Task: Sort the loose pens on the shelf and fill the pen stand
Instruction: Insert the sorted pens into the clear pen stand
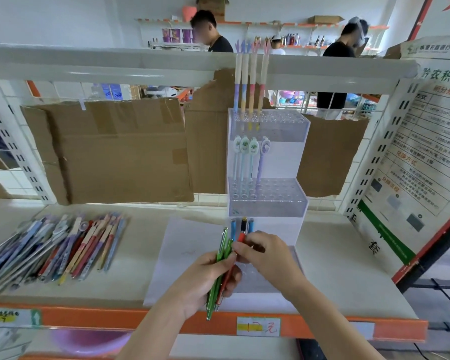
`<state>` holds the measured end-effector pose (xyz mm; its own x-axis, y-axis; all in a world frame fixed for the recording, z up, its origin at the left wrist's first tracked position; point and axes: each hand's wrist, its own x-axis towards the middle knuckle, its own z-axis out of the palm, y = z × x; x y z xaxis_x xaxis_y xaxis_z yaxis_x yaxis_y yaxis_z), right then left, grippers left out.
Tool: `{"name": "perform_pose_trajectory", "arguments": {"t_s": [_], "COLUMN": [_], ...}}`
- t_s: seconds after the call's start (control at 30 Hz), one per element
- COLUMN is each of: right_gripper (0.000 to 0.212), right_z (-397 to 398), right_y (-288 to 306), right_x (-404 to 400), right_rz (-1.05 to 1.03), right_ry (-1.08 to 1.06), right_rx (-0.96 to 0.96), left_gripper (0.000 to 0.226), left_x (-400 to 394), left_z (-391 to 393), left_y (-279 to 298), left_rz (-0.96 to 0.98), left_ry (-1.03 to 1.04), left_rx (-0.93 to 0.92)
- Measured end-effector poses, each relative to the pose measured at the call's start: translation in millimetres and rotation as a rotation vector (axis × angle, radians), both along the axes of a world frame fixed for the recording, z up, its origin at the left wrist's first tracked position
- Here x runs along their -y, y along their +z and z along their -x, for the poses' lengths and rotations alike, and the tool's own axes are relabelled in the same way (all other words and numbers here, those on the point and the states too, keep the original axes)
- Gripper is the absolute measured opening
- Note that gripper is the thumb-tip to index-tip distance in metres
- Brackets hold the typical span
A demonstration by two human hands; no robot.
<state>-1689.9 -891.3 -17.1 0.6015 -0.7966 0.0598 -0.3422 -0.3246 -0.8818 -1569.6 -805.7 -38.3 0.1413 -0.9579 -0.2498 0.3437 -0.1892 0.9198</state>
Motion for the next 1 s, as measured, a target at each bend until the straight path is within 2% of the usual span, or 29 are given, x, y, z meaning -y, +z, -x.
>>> {"name": "perform_pose_trajectory", "arguments": {"t_s": [0.13,0.23,0.33,0.43,0.6,0.73,0.9,1.0], "right_gripper": [0.023,0.018,0.018,0.015,0.018,0.02,0.023,0.029], "right_z": [9.2,17.3,20.7,19.1,10.8,7.7,8.7,8.8], "right_y": [13.2,24.8,24.4,13.3,-1.8,-11.0,-17.3,-19.3], "right_x": [5.9,17.0,25.0,28.5,32.6,33.7,35.6,37.5], "right_rz": [-0.021,0.083,0.274,0.388,0.405,0.371,0.431,0.467], "right_ry": [-0.117,-0.175,-0.205,-0.198,-0.159,-0.122,-0.134,-0.137], "right_rx": [0.146,0.222,0.101,-0.027,-0.107,-0.235,-0.335,-0.448], "left_gripper": [0.026,0.03,0.03,0.023,0.019,0.015,0.023,0.025], "left_x": [0.9,1.0,2.6,5.6,4.7,-1.4,-5.7,-5.2], "left_z": [-1.2,-7.8,-12.3,-13.8,-12.7,-13.8,-14.1,-13.1], "left_y": [2.1,-0.6,-3.1,-3.3,-4.0,-6.2,-6.6,-5.5], "left_rz": [-0.055,-0.109,-0.095,-0.112,-0.111,-0.034,-0.018,0.031], "left_ry": [0.053,0.093,0.145,0.182,0.202,0.162,0.101,0.091], "left_rx": [-0.046,0.033,0.056,-0.028,-0.151,-0.101,0.091,0.064]}}
